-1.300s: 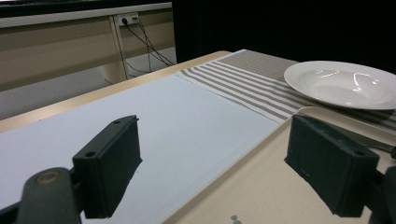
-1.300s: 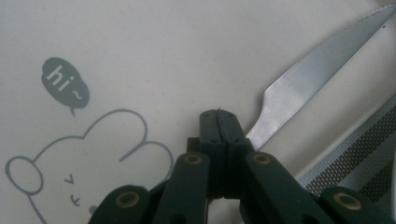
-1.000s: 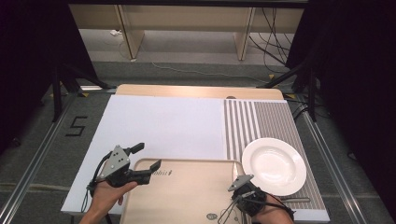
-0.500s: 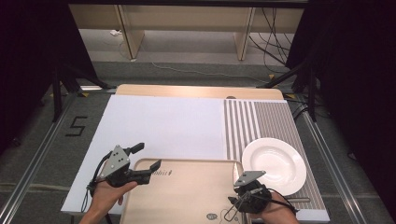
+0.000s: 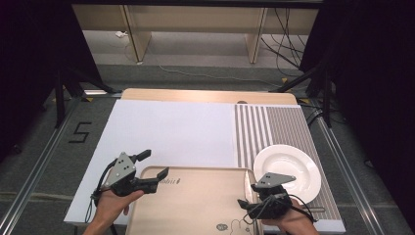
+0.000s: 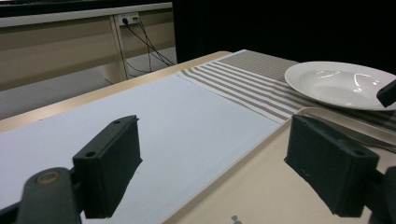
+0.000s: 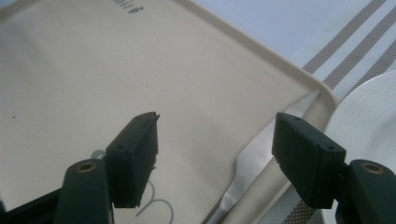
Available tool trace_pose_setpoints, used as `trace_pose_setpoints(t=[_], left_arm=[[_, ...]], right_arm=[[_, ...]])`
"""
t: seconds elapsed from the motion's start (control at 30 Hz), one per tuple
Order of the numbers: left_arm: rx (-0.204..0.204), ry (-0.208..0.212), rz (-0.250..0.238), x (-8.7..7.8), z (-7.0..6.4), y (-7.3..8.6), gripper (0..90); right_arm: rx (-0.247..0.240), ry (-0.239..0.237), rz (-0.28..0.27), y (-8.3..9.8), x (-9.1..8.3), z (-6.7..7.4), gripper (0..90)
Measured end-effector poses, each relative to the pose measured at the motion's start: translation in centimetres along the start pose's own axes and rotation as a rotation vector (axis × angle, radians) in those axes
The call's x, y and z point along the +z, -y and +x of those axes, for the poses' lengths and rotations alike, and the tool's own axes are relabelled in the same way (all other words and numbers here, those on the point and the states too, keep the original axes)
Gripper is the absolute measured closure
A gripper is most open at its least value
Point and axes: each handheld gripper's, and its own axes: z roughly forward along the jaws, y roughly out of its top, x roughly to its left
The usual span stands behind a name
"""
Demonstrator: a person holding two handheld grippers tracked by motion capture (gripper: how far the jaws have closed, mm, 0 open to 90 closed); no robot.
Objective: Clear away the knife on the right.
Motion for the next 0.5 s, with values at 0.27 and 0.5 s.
trace_pose_setpoints(t=[0.27,0.5], left_arm=[[-0.004,0.001,0.002,0.1,0.0,0.0,17.0],[-0.010,-0.004,0.003,0.2,0.1,0.0,17.0]], right_arm=[[0.054,0.019,-0.065,0.2,-1.3,-1.1,22.9],[0.103,0.053,-0.077,0.6,-2.1,-1.8,22.3]])
